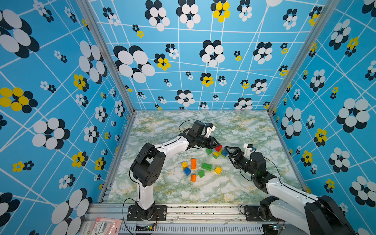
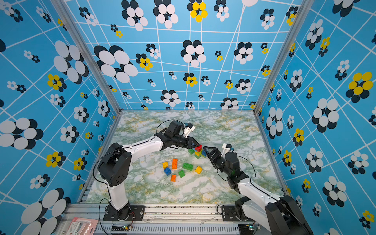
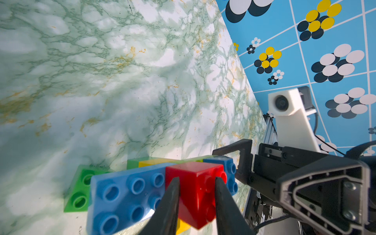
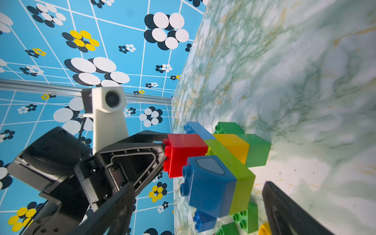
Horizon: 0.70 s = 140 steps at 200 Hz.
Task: Assemble a fork with lego
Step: Assemble the lego brick with the lego brick, then adjust the lego brick at the center of the board.
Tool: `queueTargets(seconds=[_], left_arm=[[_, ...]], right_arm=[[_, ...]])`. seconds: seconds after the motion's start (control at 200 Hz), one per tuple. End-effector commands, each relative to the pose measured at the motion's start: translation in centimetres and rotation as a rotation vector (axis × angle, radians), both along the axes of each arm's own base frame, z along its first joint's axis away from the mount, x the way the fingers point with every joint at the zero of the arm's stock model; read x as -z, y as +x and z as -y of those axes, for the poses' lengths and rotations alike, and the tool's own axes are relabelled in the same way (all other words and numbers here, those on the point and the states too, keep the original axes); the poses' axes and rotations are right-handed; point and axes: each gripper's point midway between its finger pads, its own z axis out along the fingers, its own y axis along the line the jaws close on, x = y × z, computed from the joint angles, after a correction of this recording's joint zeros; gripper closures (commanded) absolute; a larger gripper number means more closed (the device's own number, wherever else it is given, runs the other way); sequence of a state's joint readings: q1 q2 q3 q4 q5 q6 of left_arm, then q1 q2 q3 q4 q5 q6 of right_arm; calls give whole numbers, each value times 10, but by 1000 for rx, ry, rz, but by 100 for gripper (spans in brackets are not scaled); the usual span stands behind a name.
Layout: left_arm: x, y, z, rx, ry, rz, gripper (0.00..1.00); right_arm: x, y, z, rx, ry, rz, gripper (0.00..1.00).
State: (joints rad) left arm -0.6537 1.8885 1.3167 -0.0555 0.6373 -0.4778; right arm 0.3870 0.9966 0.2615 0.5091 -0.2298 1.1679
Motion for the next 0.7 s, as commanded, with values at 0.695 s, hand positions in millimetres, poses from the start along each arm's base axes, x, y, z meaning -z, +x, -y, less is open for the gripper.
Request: queueTargets(seconds=[0.695], left_arm=[[15,2,-16,-27,99,-71,67]], right_arm=[[27,-26,9,-255,-514,68,1]])
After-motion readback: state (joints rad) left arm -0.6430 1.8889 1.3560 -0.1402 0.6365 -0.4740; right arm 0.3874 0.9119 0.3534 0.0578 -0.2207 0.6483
